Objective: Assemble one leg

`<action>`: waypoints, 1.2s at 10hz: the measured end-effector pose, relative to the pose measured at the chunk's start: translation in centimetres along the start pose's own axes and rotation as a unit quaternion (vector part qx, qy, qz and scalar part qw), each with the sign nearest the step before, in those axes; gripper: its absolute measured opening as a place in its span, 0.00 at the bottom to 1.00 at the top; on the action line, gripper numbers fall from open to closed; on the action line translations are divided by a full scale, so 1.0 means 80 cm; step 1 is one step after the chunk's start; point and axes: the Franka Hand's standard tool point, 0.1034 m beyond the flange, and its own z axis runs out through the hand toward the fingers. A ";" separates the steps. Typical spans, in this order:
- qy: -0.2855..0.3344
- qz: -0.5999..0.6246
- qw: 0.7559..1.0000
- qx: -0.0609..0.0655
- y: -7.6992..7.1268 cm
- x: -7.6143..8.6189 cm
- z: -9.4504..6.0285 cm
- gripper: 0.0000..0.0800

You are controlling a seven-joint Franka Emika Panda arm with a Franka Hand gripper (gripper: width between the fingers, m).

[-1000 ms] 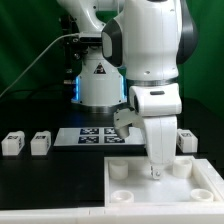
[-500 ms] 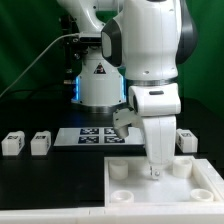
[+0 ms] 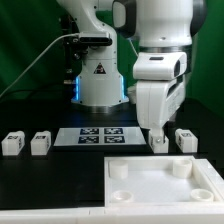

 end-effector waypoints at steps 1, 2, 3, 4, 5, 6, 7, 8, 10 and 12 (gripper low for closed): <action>0.001 0.092 0.996 0.007 -0.022 0.010 0.005 0.81; -0.002 0.158 0.987 0.015 -0.039 0.017 0.012 0.81; -0.002 0.209 0.978 0.022 -0.045 0.019 0.018 0.81; 0.002 0.276 0.961 0.028 -0.044 0.018 0.021 0.81; 0.002 0.311 0.950 0.028 -0.045 0.020 0.020 0.81; 0.001 0.342 0.939 0.030 -0.046 0.021 0.020 0.81; 0.000 0.372 0.928 0.031 -0.047 0.021 0.021 0.81; 0.000 0.372 0.928 0.031 -0.047 0.021 0.021 0.81; -0.025 0.395 0.917 0.041 -0.062 0.022 0.023 0.81; -0.097 0.392 0.913 0.065 -0.074 0.026 0.017 0.81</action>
Offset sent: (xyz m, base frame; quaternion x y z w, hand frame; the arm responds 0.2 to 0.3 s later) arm -0.0019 0.0053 -0.0186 0.0318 0.0306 0.3597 0.9320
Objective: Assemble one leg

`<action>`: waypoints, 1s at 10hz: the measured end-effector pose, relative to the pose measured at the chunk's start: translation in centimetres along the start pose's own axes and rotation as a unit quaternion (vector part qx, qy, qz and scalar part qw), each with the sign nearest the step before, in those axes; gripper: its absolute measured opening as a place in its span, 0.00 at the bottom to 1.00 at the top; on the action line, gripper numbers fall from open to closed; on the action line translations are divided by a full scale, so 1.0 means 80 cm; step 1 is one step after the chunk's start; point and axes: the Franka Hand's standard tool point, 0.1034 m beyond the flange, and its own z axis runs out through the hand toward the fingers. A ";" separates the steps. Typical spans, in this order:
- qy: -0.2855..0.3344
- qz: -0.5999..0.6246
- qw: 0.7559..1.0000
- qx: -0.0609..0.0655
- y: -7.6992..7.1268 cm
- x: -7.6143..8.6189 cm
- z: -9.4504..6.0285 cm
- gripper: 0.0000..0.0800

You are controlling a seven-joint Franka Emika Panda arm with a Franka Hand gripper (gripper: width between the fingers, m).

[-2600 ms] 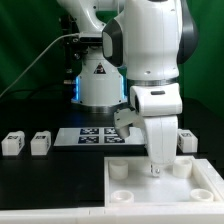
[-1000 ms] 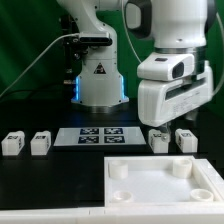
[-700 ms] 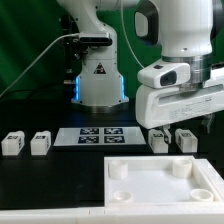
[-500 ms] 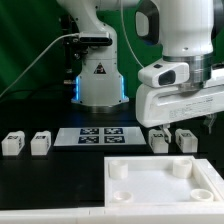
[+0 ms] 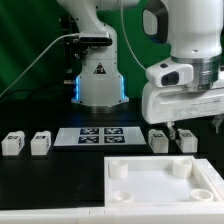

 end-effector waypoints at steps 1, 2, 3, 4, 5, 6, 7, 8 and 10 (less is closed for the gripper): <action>-0.061 0.007 0.998 -0.001 -0.002 -0.003 0.000 0.81; -0.126 0.014 0.992 0.001 -0.003 -0.002 0.004 0.81; -0.149 0.015 0.989 0.003 -0.004 0.003 0.010 0.81; -0.192 0.013 0.981 0.001 -0.004 -0.007 0.013 0.81; -0.237 0.012 0.971 0.001 -0.003 -0.010 0.013 0.81; -0.287 0.012 0.958 0.001 -0.003 -0.012 0.014 0.81; -0.320 0.011 0.947 0.003 -0.003 -0.010 0.017 0.81; -0.324 0.023 0.946 -0.002 -0.005 -0.009 0.021 0.81; -0.334 0.030 0.942 -0.013 -0.012 -0.021 0.027 0.81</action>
Offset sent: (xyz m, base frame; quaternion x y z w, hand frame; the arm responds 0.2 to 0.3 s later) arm -0.0083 0.0057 -0.0051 -0.0182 -0.2456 0.0255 0.9689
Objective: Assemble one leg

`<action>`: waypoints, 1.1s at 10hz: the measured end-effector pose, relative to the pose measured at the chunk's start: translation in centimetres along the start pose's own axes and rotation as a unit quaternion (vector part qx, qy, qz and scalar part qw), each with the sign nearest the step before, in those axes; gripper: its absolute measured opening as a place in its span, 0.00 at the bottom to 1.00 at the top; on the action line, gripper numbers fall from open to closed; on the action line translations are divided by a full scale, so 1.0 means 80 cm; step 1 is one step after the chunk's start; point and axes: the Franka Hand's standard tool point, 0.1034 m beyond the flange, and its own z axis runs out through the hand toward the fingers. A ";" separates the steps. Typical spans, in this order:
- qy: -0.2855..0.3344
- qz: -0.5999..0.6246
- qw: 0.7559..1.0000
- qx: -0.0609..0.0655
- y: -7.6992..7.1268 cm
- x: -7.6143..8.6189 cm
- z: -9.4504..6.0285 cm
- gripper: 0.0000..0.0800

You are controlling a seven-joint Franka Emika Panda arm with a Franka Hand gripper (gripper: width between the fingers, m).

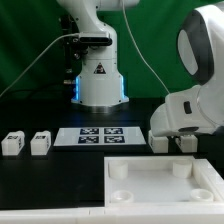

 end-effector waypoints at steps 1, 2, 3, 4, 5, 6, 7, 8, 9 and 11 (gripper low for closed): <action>-0.004 0.002 1.000 -0.002 -0.002 -0.001 0.006 0.81; -0.007 0.002 1.000 -0.005 -0.005 -0.002 0.011 0.81; -0.009 0.001 1.000 -0.008 -0.007 -0.003 0.014 0.81; -0.010 0.002 1.000 -0.008 -0.006 -0.003 0.019 0.81; -0.011 0.003 1.000 -0.008 -0.004 -0.003 0.029 0.81; -0.012 0.003 1.000 -0.009 -0.004 -0.003 0.036 0.81; -0.013 0.002 1.000 -0.010 -0.005 -0.003 0.042 0.81; -0.015 0.003 1.000 -0.010 -0.004 -0.003 0.044 0.81; -0.018 0.003 1.000 -0.010 -0.004 -0.003 0.047 0.81; -0.019 0.003 1.000 -0.010 -0.004 -0.002 0.048 0.81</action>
Offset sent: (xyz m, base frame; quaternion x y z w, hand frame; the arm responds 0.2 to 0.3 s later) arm -0.0168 -0.0070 -0.0089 -0.0111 -0.0094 0.0117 0.9998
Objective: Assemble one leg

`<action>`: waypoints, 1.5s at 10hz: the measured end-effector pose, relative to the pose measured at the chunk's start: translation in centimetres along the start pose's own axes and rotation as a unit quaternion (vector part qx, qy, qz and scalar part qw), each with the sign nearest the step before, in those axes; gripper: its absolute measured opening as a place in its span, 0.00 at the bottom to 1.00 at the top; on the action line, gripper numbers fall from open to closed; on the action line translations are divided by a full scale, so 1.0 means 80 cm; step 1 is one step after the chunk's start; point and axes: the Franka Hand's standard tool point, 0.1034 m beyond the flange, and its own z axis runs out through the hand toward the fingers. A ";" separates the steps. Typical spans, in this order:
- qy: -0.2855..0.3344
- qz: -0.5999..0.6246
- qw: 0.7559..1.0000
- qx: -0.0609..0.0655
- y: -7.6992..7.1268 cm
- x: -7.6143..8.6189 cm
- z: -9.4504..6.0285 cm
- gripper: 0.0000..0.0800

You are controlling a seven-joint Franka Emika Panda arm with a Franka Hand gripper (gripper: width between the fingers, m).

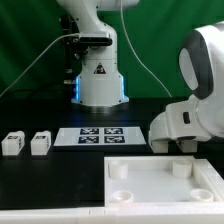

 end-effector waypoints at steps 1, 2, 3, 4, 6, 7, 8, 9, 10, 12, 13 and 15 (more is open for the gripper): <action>0.000 0.000 1.000 0.000 0.000 0.000 0.000 0.81; 0.000 0.000 1.000 0.000 0.000 0.000 0.000 0.66; 0.000 0.000 1.000 0.000 0.000 0.000 0.000 0.49; 0.000 0.000 1.000 0.000 0.000 0.000 0.000 0.36; 0.000 0.000 1.000 0.000 0.000 0.000 0.000 0.36; 0.000 0.000 1.000 0.000 0.000 0.000 0.000 0.36; 0.000 0.000 1.000 0.000 0.000 0.000 0.000 0.36; 0.000 0.000 1.000 0.000 0.000 0.000 0.000 0.36; 0.000 0.000 1.000 0.000 0.000 0.000 0.000 0.36; 0.000 0.000 1.000 0.000 0.000 0.000 0.000 0.36; 0.000 0.000 1.000 0.000 0.000 0.000 0.000 0.36; 0.023 -0.013 1.000 -0.004 0.000 -0.004 -0.027 0.36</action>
Offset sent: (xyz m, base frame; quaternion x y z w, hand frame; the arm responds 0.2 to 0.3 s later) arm 0.0000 0.0000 0.0000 0.0000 0.0000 0.0000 1.0000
